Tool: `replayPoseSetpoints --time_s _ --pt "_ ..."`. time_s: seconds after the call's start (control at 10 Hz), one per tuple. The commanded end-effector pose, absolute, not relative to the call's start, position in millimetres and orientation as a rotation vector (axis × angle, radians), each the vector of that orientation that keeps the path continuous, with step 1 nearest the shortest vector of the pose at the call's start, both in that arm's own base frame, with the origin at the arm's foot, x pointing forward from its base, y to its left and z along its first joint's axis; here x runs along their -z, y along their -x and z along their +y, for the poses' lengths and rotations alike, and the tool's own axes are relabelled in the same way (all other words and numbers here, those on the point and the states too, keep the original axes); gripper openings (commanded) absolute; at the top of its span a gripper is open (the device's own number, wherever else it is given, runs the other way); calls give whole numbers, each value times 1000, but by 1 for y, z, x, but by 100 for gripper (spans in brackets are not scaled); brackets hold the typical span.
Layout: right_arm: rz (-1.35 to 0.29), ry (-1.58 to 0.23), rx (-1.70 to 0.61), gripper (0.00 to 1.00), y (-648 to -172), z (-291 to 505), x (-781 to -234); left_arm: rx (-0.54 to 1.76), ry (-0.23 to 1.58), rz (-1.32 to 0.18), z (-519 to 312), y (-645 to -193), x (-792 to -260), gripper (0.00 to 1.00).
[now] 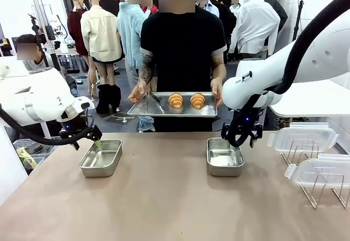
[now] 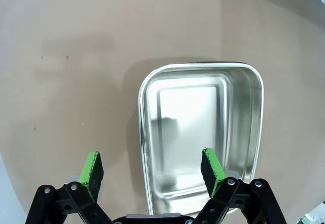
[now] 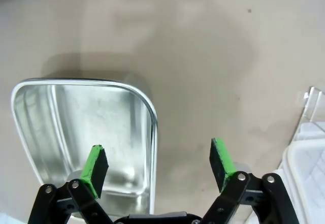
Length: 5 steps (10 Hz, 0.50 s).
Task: Place the bread in airtight containers.
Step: Lift both Airtight Container.
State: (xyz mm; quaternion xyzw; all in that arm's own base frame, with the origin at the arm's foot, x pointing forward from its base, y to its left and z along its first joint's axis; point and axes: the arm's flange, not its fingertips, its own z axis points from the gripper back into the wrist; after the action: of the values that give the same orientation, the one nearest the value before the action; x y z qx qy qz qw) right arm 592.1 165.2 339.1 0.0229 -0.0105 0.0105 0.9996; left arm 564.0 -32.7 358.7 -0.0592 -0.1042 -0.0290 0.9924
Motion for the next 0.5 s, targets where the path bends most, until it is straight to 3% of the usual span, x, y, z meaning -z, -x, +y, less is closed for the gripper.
replayPoseSetpoints --time_s 0.0,0.4 --pt "2 -74 9 100 -600 166 -328 12 131 -180 -28 -582 -359 100" --pt "-12 -49 22 100 -595 172 -305 -11 149 -125 -26 -588 -343 100"
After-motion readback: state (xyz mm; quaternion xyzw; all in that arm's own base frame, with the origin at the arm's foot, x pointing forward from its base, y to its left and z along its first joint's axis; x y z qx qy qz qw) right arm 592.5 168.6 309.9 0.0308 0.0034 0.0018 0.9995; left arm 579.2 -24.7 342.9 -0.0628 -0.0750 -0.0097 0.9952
